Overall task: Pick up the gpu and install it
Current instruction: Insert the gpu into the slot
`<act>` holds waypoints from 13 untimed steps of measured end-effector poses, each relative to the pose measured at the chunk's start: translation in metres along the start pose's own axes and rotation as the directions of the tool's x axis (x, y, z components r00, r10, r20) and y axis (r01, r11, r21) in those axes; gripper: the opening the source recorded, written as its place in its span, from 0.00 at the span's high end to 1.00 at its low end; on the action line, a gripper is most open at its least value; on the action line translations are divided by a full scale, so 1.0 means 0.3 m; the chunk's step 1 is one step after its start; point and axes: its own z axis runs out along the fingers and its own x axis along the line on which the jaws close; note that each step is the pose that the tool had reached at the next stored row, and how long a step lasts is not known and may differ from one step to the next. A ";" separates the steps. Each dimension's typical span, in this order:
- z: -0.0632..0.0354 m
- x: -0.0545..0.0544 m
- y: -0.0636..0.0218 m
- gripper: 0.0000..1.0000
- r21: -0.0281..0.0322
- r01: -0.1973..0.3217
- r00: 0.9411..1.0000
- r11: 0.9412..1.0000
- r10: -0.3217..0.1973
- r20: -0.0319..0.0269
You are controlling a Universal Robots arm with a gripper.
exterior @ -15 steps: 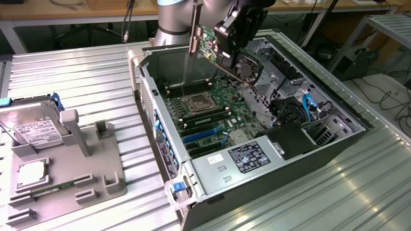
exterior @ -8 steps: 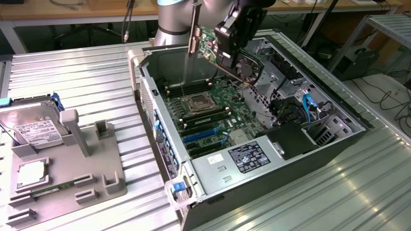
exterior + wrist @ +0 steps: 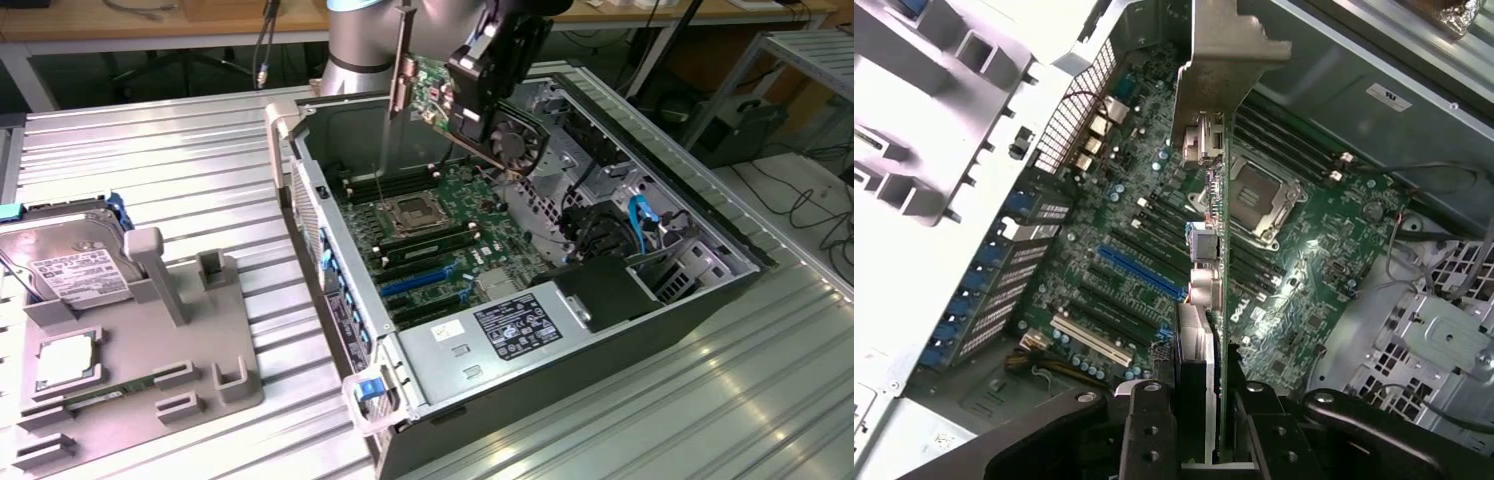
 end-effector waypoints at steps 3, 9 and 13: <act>0.000 0.000 0.000 0.73 0.000 0.010 1.000 1.000 -0.010 0.000; 0.000 0.000 0.000 0.73 -0.001 0.034 0.999 0.999 -0.034 -0.001; 0.000 0.000 0.000 0.73 -0.001 0.048 0.999 0.999 -0.048 -0.001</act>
